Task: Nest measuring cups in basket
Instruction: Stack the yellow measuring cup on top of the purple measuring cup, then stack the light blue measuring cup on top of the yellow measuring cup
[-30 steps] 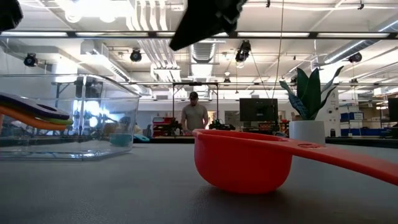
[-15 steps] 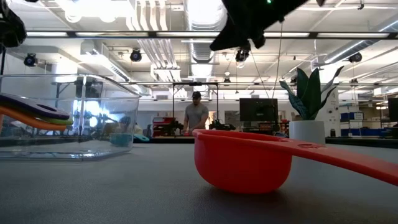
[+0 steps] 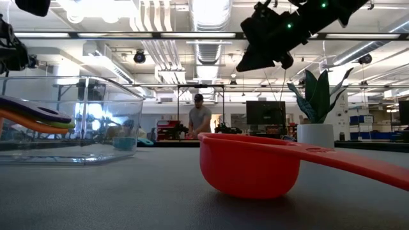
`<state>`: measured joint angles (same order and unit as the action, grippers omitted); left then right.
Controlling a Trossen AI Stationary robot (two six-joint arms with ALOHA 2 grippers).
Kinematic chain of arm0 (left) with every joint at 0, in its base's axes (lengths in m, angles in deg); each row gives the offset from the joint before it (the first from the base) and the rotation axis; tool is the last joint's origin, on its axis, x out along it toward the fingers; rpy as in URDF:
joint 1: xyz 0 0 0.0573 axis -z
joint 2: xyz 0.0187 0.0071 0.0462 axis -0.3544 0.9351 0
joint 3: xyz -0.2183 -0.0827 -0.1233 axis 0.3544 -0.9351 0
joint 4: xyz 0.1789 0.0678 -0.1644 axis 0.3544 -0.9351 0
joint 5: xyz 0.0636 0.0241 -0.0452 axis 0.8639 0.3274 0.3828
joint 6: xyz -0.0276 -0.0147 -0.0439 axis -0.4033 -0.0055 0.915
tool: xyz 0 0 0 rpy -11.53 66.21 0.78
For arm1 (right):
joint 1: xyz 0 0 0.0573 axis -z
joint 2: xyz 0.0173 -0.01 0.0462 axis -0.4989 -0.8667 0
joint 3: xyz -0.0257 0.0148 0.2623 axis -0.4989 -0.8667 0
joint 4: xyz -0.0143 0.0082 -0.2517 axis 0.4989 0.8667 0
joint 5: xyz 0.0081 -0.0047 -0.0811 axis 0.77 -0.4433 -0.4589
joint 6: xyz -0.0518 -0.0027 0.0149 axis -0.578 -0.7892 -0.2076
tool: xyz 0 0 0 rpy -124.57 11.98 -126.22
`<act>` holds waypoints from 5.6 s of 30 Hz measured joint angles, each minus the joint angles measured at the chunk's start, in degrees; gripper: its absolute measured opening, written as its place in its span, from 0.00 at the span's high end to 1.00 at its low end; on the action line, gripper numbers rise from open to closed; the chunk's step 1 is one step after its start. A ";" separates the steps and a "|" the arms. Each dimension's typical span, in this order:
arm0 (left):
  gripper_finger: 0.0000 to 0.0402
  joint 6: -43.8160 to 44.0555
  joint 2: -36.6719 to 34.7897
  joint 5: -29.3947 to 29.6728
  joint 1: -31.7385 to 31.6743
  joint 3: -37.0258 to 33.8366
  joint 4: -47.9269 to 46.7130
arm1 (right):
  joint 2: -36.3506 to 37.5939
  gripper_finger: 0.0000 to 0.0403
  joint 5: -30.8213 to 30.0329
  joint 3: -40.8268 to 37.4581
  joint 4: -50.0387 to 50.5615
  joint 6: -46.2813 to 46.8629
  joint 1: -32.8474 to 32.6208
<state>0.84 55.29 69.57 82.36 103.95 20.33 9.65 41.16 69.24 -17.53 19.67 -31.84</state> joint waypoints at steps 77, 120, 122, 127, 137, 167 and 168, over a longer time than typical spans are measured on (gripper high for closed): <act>1.00 6.14 -3.01 2.82 -1.46 -0.09 -6.10 | -28.39 0.67 16.28 25.59 31.64 14.41 12.52; 1.00 12.90 -4.55 6.87 -1.44 1.20 -8.77 | -54.45 0.67 32.55 70.45 29.06 4.17 -17.13; 1.00 13.05 -4.55 6.84 -1.44 1.20 -8.77 | -55.90 0.67 32.57 71.93 30.54 4.26 -17.34; 1.00 13.05 -4.55 6.84 -1.44 1.20 -8.75 | -58.09 0.63 32.81 73.92 31.46 4.28 -18.17; 1.00 13.05 -4.42 6.69 -1.44 1.19 -8.70 | -58.25 0.63 32.66 74.38 32.76 3.92 -18.71; 1.00 14.71 -2.48 3.22 -1.42 1.11 -8.54 | -50.12 0.50 7.82 75.93 40.94 -4.98 -12.94; 1.00 14.82 -2.45 3.19 -1.42 1.11 -8.59 | -50.04 0.50 7.04 75.93 40.89 -5.24 -11.55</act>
<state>15.67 52.83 72.76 80.94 105.07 11.74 -40.39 48.20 145.17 23.36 14.43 -43.39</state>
